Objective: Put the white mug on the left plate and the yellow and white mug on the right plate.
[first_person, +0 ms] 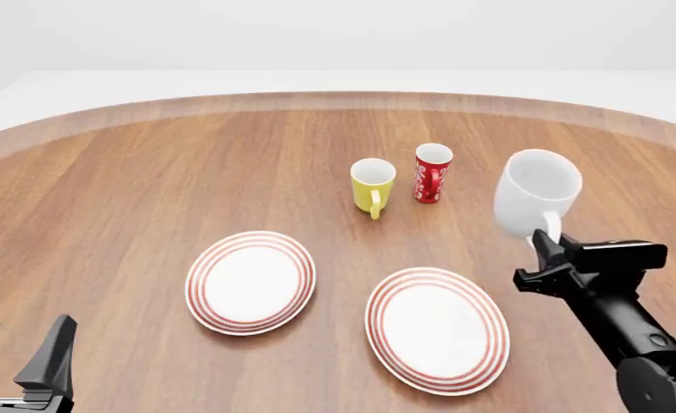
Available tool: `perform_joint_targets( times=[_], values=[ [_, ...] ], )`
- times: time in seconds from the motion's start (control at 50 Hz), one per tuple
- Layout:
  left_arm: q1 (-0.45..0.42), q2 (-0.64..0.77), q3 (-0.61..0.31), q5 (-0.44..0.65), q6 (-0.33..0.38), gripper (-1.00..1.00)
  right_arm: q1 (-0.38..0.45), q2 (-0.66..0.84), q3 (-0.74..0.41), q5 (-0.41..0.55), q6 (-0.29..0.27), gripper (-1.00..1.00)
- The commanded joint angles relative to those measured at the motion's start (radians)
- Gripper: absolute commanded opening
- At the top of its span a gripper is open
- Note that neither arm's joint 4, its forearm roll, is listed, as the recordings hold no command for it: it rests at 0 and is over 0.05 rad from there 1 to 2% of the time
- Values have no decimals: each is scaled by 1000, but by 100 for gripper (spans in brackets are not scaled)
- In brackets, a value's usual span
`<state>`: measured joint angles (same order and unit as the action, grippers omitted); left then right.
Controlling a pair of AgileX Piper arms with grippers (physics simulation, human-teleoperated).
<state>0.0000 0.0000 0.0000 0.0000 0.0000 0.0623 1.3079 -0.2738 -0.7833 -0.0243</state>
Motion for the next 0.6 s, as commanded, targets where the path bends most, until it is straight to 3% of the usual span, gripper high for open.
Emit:
perform_joint_targets(
  times=[0.02,0.6],
  values=[
    [0,0,0,0,0,100,30,-119,-18,102,-10,-100],
    [0,0,0,0,0,100,148,-126,-120,184,-44,-100]
  ],
)
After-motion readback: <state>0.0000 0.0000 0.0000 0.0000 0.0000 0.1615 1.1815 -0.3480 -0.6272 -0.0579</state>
